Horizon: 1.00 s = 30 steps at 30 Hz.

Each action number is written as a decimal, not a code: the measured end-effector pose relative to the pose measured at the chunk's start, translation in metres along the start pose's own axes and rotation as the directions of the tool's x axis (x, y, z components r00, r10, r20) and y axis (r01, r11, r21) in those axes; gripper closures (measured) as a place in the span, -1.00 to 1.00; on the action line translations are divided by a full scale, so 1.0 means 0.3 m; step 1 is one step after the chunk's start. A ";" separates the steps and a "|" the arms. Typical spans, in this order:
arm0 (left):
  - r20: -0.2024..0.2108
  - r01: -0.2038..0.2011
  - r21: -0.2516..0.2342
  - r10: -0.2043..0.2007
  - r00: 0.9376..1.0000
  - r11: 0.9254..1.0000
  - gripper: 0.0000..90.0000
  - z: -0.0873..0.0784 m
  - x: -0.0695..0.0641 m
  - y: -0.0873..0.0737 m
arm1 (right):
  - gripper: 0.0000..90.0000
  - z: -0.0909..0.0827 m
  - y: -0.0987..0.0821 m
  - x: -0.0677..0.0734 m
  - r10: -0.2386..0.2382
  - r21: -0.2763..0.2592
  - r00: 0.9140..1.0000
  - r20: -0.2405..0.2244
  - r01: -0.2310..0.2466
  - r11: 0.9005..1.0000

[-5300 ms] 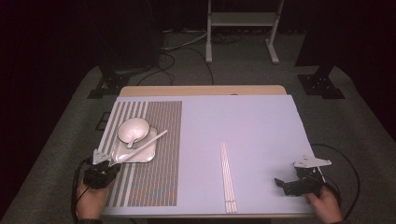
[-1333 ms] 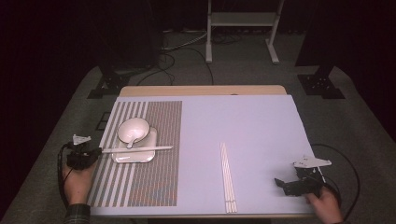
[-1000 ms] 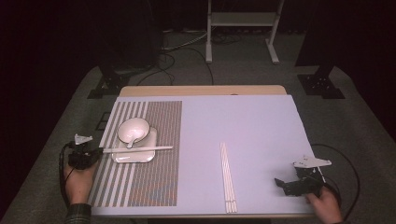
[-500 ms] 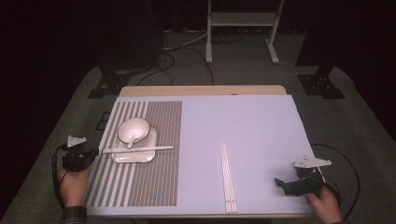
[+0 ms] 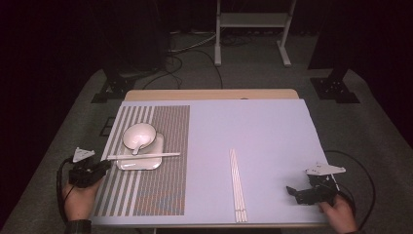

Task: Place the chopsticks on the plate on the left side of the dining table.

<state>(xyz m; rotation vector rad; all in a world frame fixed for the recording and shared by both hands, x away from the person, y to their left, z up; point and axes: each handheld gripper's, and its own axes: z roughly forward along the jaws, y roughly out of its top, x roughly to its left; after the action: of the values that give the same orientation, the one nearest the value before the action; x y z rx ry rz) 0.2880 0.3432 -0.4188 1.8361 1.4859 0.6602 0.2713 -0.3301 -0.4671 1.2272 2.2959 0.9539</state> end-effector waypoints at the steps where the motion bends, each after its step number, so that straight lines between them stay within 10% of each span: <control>1: 0.005 -0.007 -0.002 0.007 1.000 1.000 0.70 -0.006 -0.010 0.000 | -1.00 0.000 0.000 0.000 -0.001 -0.002 1.000 0.000 0.001 1.000; 30: 0.120 -0.105 -0.004 0.105 0.987 0.994 -0.57 0.001 -0.173 0.013 | -1.00 0.000 0.001 -0.001 0.000 0.003 1.000 0.000 0.000 1.000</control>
<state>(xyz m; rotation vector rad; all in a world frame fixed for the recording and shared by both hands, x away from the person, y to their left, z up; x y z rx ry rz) 0.2792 0.2920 -0.4145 1.9310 1.3200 0.5870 0.2715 -0.3302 -0.4670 1.2286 2.2980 0.9516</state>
